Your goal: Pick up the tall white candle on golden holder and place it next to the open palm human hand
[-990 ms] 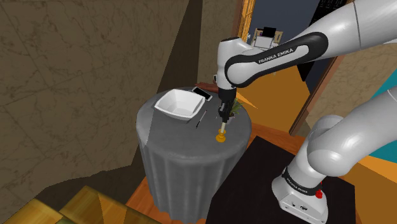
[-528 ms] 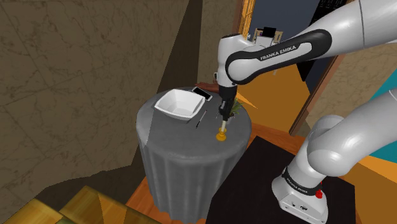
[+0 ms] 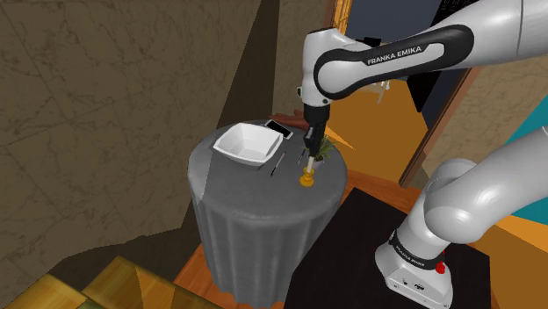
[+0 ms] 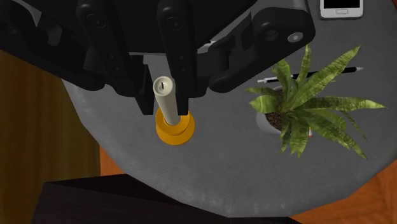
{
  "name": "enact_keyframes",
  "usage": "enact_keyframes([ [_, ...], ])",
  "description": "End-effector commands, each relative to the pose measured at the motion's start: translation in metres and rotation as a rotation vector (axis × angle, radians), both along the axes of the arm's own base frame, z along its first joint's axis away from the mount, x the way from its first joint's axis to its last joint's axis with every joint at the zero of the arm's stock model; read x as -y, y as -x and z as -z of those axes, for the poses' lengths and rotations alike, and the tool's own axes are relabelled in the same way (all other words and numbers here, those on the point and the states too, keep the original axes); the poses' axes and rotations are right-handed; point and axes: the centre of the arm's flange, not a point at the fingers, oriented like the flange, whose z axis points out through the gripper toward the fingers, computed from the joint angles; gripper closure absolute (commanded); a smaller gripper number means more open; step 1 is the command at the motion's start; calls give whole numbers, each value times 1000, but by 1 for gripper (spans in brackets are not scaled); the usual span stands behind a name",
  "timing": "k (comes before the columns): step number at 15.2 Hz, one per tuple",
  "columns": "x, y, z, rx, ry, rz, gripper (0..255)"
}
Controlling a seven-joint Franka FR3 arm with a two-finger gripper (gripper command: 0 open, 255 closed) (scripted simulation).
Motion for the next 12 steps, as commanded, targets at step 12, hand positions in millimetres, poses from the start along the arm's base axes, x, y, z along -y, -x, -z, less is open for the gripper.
enact_keyframes([
  [12, 0, 1, -69, 0, 0, 0, 255],
])
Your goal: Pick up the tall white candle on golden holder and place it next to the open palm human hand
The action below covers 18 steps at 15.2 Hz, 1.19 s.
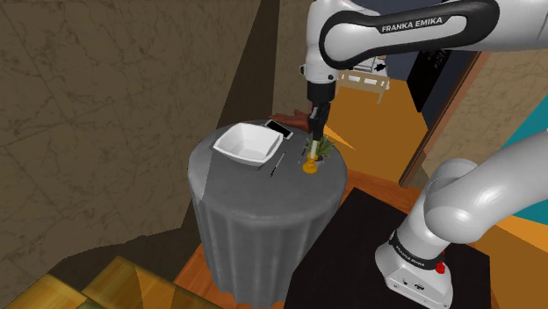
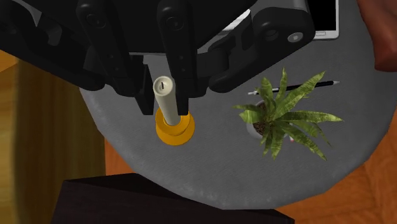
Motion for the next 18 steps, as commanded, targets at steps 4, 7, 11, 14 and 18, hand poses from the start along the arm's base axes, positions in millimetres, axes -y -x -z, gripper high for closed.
enact_keyframes([
  [4, 1, 0, -27, 0, 0, 0, 255],
  [7, 1, 0, -42, 0, 0, 0, 255],
  [11, 1, 0, -64, 0, 0, 0, 255],
  [14, 1, 0, -79, 0, 0, 0, 255],
  [18, 1, 0, -100, 0, 0, 0, 255],
])
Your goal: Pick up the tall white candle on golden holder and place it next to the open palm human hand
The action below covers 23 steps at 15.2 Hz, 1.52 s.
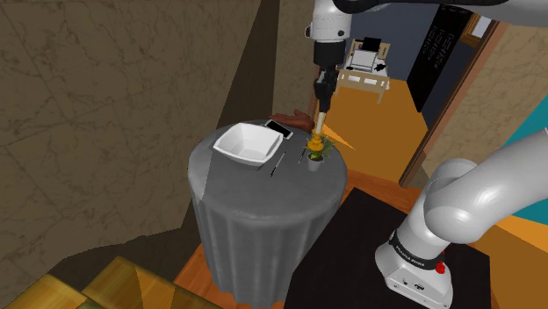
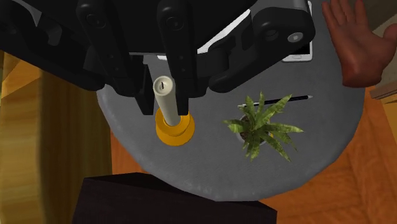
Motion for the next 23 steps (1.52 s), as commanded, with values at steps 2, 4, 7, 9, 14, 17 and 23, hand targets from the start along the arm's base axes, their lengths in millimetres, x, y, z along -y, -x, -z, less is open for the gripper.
enact_keyframes([
  [2, 0, 0, -15, 0, 0, 0, 255],
  [4, 24, -9, -15, 0, 0, 0, 255],
  [7, 61, -24, -15, 0, 0, 0, 255],
  [9, 86, -33, -15, 0, 0, 0, 255],
  [14, 148, -57, -16, 0, 0, 0, 255],
  [17, 185, -71, -16, 0, 0, 0, 255],
  [23, 259, -99, -17, 0, 0, 0, 255],
])
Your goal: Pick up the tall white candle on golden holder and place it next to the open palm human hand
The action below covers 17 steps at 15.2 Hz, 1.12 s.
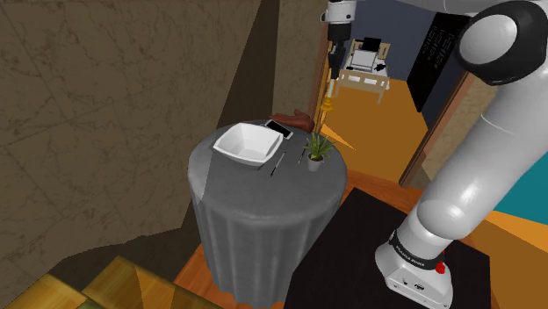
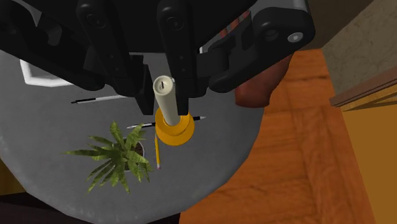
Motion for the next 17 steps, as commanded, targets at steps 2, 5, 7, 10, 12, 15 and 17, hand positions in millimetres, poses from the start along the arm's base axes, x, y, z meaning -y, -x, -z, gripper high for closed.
enact_keyframes([
  [2, 35, -16, -1, 0, 0, -2, 255],
  [5, 72, -30, -2, 0, 0, -2, 255],
  [7, 99, -41, -2, 0, 0, -2, 255],
  [10, 99, -41, 14, 0, 0, -2, 255],
  [12, 99, -41, 24, 0, 0, -2, 255],
  [15, 99, -41, 40, 0, 0, -2, 255],
  [17, 99, -41, 51, 0, 0, -2, 255],
])
